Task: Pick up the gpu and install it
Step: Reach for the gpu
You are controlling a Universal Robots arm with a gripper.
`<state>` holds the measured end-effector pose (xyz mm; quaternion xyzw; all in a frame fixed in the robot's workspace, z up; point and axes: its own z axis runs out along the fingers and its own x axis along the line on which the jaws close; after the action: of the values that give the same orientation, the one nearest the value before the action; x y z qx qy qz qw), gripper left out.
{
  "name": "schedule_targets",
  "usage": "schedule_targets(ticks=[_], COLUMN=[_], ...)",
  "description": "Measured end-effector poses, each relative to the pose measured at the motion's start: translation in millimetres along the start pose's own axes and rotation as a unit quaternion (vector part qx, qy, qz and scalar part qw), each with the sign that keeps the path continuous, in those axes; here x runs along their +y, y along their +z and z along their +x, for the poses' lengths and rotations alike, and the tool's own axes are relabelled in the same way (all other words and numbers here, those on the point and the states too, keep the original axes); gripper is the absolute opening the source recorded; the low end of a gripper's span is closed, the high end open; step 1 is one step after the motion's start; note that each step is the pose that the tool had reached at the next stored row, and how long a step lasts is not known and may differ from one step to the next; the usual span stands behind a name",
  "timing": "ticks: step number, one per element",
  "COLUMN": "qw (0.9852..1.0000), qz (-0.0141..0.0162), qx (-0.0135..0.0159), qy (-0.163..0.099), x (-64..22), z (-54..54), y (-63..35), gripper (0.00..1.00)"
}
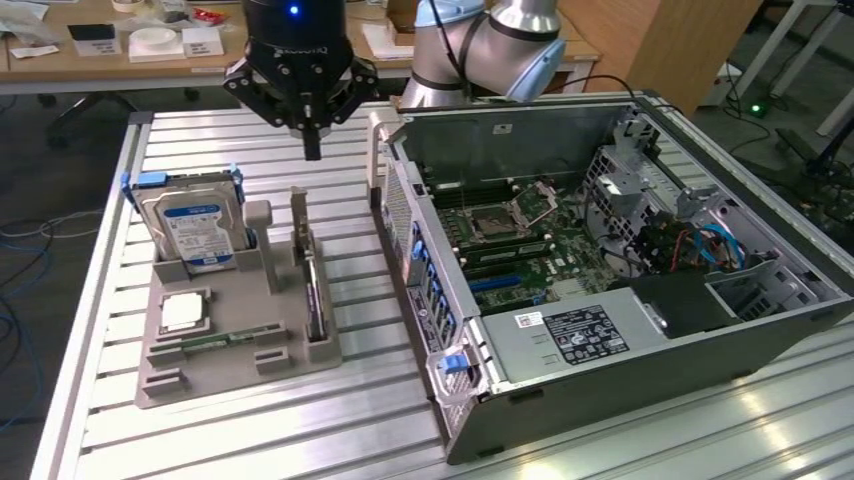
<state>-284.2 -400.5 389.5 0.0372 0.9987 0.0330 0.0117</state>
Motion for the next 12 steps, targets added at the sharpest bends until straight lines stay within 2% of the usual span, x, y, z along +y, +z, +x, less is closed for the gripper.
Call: schedule_targets(ticks=[5,12], qw=[1.0000,0.9996], qz=[-0.0001,-0.0006], qx=[0.0004,0.0019], qy=[-0.006,-0.029], x=[-0.5,-1.1], z=[6.2,13.7], y=[-0.1,-0.1], gripper=[0.11,0.11])
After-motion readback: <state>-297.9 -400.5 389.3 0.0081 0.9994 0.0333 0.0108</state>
